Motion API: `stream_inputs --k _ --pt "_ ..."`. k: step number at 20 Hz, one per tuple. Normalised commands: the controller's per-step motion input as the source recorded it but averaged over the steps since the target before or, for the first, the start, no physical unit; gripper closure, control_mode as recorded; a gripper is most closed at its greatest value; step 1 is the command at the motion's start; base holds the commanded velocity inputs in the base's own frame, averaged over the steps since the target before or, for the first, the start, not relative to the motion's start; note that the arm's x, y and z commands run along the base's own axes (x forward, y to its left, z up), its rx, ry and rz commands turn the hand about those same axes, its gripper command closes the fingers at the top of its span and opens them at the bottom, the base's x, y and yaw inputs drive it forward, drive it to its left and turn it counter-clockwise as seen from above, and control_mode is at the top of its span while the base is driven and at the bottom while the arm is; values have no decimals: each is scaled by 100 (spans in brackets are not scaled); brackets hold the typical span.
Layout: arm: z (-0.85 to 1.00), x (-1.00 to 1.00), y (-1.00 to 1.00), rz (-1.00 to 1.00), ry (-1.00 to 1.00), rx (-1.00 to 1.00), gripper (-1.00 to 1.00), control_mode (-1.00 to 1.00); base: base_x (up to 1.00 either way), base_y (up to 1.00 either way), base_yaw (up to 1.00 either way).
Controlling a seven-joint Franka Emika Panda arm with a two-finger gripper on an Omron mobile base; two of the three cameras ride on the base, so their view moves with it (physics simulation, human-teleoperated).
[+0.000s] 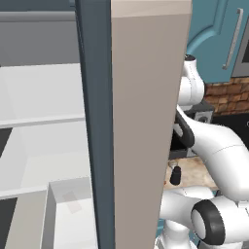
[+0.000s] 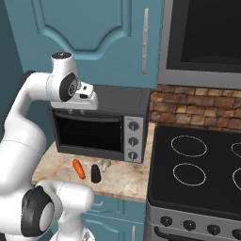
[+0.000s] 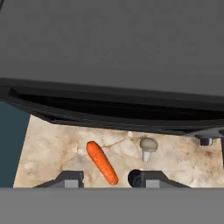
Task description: Place the carrot and mushroom inside the fridge drawer. Close the drawer after placing the vegetables.
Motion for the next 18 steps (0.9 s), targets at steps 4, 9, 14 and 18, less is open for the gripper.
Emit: stream_inputs --k 4,9,14,18 --pt "-7 -28 -2 0 -4 0 -100 -100 0 0 0" --pt "-70 -32 -13 -9 7 0 -100 -100 0 0 0" --pt "-72 -9 -8 -4 12 -1 -100 -100 0 0 0" --pt "-62 0 4 3 4 -5 -100 -100 0 0 0"
